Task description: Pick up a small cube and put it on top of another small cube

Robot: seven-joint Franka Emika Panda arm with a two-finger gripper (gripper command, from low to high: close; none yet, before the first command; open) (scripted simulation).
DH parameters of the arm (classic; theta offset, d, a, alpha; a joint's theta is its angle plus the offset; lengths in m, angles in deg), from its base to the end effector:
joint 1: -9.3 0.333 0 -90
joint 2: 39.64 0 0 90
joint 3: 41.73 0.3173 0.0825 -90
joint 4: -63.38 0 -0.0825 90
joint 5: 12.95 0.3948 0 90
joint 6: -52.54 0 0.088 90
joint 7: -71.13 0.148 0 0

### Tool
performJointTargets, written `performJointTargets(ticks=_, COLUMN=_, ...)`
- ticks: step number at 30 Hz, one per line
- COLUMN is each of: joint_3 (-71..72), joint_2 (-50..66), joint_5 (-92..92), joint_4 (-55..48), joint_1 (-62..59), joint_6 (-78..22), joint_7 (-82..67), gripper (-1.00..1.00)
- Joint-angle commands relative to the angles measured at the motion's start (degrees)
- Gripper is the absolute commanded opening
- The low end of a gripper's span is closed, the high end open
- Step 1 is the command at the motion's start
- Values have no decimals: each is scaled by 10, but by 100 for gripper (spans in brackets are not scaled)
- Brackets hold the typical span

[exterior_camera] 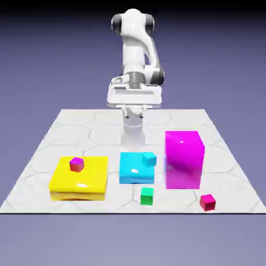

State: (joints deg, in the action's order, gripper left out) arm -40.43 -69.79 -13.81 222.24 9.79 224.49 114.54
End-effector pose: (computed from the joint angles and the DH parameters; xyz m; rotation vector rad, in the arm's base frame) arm 0.4369 0.0143 0.4187 -2.5284 0.9386 -0.9972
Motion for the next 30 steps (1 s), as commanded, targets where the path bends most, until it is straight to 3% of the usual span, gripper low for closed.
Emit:
performJointTargets(ticks=1, joint_3=11, joint_2=21, joint_5=-7, joint_4=-18, joint_1=-2, joint_6=-17, joint_7=8, gripper=0)
performJointTargets(ticks=30, joint_3=324, joint_2=623, joint_5=-212, joint_4=-533, joint_1=-48, joint_6=-513, joint_7=238, gripper=0)
